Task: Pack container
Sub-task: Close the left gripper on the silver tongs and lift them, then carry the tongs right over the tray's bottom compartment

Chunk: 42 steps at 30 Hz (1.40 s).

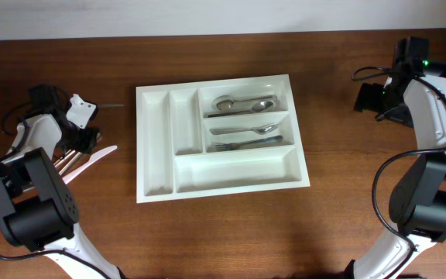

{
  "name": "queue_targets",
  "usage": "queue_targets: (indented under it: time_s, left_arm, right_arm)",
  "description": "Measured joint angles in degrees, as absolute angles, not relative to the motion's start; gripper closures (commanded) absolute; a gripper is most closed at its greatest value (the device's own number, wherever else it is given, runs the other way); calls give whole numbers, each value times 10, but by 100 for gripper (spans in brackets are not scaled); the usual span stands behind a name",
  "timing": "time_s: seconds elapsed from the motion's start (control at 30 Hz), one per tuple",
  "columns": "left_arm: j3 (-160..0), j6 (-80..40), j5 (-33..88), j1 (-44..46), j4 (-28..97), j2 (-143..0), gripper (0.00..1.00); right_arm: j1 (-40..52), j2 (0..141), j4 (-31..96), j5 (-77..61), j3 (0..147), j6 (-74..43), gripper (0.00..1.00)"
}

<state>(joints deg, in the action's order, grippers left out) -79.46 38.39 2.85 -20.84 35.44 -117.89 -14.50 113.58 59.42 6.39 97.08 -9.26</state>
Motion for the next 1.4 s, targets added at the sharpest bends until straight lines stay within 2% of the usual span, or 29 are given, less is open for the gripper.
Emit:
queue_targets:
  time_s: [0.1, 0.2, 0.33, 0.93, 1.17, 1.4]
  left_arm:
    - [-795, 382, 29, -208, 355, -1179, 56]
    - [-795, 377, 30, -208, 355, -1179, 80]
    - [-796, 370, 32, -208, 354, -1179, 98]
    - [-797, 369, 32, -208, 332, -1179, 98]
    - [-884, 369, 32, -207, 429, -1179, 98]
    - [-1070, 369, 41, -180, 583, -1178, 98]
  right_arm:
    - [-145, 1136, 594, 64, 971, -93, 1]
    - [-145, 1136, 594, 64, 971, -93, 1]
    - [-145, 1136, 594, 64, 971, -93, 1]
    - [-145, 1136, 594, 64, 971, -93, 1]
    - [-145, 1136, 594, 64, 971, -93, 1]
    - [-145, 1136, 594, 64, 971, -93, 1]
